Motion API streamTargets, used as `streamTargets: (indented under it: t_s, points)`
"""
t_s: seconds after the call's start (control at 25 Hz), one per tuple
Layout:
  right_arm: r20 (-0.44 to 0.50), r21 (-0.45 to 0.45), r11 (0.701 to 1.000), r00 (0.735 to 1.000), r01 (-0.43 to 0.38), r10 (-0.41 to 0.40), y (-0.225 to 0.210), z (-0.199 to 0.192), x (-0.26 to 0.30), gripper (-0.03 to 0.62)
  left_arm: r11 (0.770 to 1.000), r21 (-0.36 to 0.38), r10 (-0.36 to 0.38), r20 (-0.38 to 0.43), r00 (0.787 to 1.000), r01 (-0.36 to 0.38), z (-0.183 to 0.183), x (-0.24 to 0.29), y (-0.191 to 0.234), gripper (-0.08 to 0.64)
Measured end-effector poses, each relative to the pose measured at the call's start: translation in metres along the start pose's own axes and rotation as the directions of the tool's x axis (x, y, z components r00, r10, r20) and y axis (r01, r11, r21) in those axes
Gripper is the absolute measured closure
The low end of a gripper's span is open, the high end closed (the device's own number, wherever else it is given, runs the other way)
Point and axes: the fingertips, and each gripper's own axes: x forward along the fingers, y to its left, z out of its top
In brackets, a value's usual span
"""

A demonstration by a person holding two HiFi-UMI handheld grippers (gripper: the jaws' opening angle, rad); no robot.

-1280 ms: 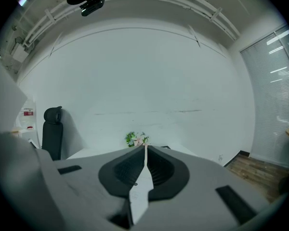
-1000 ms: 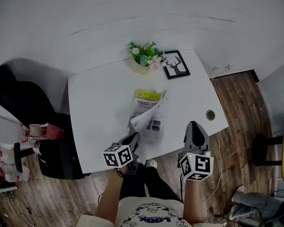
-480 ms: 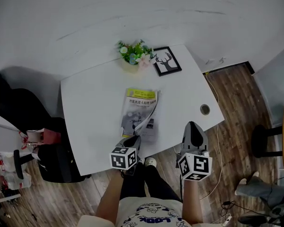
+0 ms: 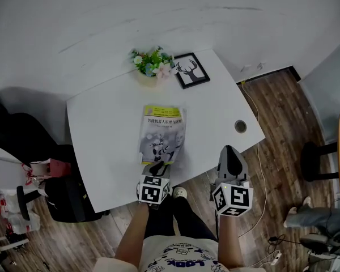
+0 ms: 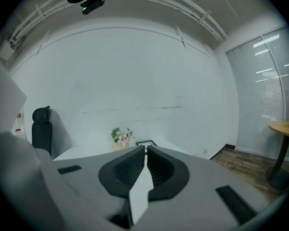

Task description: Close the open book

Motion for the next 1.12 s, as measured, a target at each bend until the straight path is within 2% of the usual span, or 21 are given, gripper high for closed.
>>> streamTargets:
  t_s: [0.16,0.44,0.64,0.8,1.0,1.12]
  points:
    - [-0.002,0.007,1.0,1.0,0.021,-0.021,-0.009,-0.001,-0.003,0.563,0.996,0.086,0.037,-0.031,0.999,-0.034,-0.005,0.007,-0.005,0.456]
    - [-0.009,0.018,0.999,0.999,0.035,-0.035,-0.017,-0.005,-0.006,0.563,0.985,0.168,0.052,-0.063,0.997,-0.041,-0.009,0.011,-0.012,0.413]
    - [-0.006,0.019,0.999,0.999,0.032,-0.032,-0.016,-0.004,-0.004,0.561,0.988,0.154,0.028,-0.068,0.997,-0.017,-0.008,0.01,-0.016,0.41]
    - [0.002,0.022,0.999,1.0,0.025,-0.025,-0.013,0.0,-0.001,0.561,0.986,0.164,-0.005,-0.056,0.998,0.014,-0.002,0.006,-0.022,0.373]
    - [0.02,0.017,1.0,1.0,0.007,-0.007,-0.006,0.01,0.003,0.563,0.992,0.123,-0.043,0.005,0.999,0.042,0.019,-0.004,-0.026,0.373]
    - [0.037,0.013,1.0,0.999,-0.006,0.006,-0.001,0.019,0.004,0.563,0.995,0.099,-0.037,0.07,0.997,0.03,0.042,-0.015,-0.021,0.373]
